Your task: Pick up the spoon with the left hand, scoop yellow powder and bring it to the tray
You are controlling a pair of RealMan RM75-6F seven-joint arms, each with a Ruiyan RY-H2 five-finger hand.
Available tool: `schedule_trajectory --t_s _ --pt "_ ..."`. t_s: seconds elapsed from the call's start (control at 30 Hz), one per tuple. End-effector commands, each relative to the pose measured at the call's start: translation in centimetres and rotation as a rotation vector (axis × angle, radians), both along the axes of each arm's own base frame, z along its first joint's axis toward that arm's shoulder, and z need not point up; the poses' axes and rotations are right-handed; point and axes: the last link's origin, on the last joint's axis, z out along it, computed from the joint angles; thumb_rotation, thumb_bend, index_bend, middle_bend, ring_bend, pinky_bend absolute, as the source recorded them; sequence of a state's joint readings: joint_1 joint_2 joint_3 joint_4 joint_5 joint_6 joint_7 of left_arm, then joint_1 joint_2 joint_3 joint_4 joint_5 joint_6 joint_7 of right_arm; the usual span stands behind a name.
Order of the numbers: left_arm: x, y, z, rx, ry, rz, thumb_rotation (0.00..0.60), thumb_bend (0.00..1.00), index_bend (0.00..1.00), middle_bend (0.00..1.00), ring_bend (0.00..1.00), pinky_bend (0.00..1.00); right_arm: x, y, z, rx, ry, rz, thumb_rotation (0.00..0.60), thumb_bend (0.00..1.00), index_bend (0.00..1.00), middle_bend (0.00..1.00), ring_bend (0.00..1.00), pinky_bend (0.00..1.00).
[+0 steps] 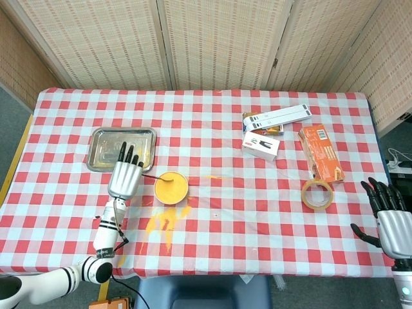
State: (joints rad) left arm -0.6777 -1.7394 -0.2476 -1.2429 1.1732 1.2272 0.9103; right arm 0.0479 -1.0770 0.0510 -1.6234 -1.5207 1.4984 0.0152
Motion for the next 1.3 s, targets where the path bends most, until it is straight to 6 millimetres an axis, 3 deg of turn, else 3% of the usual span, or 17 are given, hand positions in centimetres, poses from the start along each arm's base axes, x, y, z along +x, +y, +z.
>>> schedule_trajectory --t_s 0.03,0.3,0.53,1.3 --pt "0.0 -1.5 0.3 -0.03 -0.001 -0.009 0.6 0.77 0.9 0.36 0.1 0.0 0.1 0.1 0.0 0.003 -0.002 0.005 0.6 0.14 0.0 0.0 0.0 0.0" --pt "0.9 -3.6 0.3 -0.078 -0.021 -0.022 0.6 0.77 0.9 0.36 0.1 0.0 0.3 0.5 0.1 0.008 -0.014 0.024 0.6 0.14 0.0 0.0 0.0 0.0" --pt "1.3 -4.2 0.2 -0.098 -0.022 -0.011 0.6 0.77 0.9 0.36 0.1 0.0 0.4 0.8 0.4 0.008 -0.024 0.037 0.6 0.14 0.0 0.0 0.0 0.0" --pt "-0.1 0.3 0.6 0.006 -0.008 0.09 0.6 0.79 0.9 0.37 0.1 0.0 0.4 0.7 0.3 -0.004 -0.016 0.034 0.6 0.14 0.0 0.0 0.0 0.0"
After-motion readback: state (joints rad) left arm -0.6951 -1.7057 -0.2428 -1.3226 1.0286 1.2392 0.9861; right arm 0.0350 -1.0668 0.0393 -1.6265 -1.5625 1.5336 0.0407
